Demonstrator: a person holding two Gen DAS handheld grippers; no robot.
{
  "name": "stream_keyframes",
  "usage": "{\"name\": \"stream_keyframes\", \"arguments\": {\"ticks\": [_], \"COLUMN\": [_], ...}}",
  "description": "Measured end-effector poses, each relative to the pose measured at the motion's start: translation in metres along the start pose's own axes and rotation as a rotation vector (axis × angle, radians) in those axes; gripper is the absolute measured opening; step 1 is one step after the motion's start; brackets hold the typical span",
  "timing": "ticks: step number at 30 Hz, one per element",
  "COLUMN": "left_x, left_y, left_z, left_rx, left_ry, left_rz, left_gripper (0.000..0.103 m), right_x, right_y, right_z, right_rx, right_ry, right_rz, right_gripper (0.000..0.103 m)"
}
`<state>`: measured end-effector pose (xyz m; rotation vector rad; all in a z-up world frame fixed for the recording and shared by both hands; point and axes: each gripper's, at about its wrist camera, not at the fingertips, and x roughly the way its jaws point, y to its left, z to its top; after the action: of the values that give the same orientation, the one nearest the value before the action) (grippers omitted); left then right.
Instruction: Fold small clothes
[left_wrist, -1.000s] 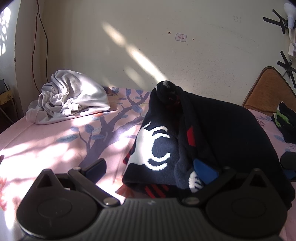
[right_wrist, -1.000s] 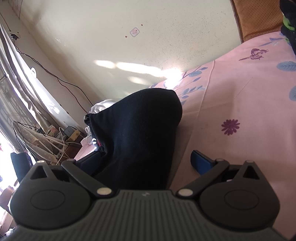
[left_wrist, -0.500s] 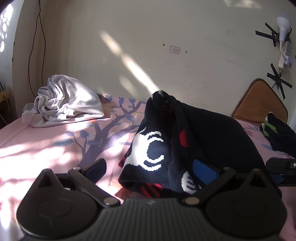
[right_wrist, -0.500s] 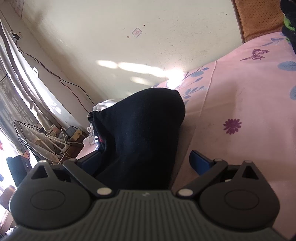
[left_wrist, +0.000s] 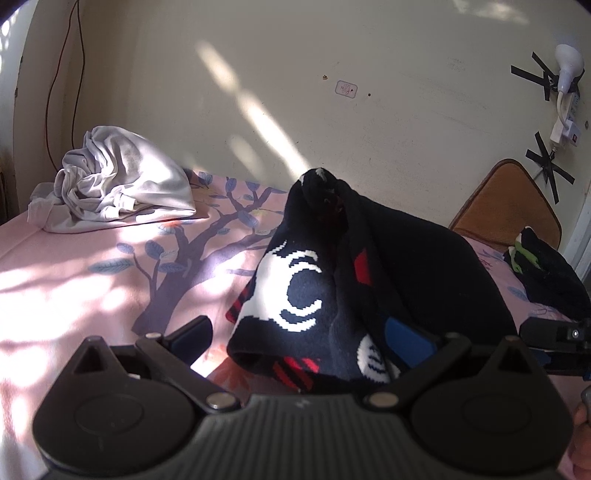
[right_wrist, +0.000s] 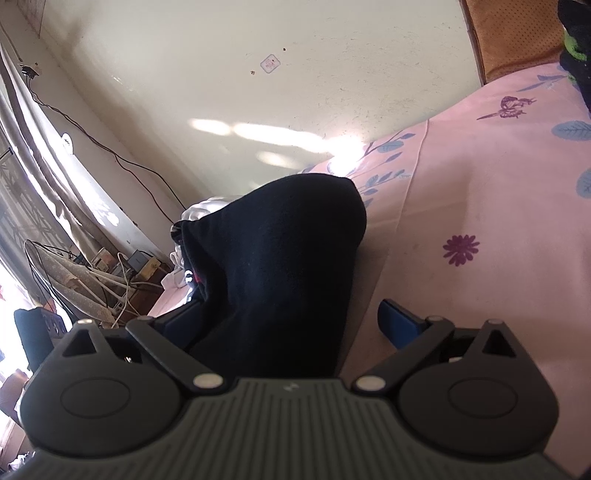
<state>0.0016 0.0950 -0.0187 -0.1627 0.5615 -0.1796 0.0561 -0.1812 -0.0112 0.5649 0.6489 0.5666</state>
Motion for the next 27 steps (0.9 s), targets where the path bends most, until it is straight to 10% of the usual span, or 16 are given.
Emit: {"name": "stream_keyframes", "arguments": {"ticks": [27], "left_x": [-0.002], "left_y": [-0.011], "left_z": [-0.002], "left_rx": [0.067], "left_ry": [-0.023], "left_rz": [0.103], "left_gripper": [0.103], "right_x": [-0.012], "right_y": [0.0], "right_z": [-0.003], "right_rx": [0.003], "right_ry": [-0.09], "right_rz": [0.003], "right_gripper": [0.102]}}
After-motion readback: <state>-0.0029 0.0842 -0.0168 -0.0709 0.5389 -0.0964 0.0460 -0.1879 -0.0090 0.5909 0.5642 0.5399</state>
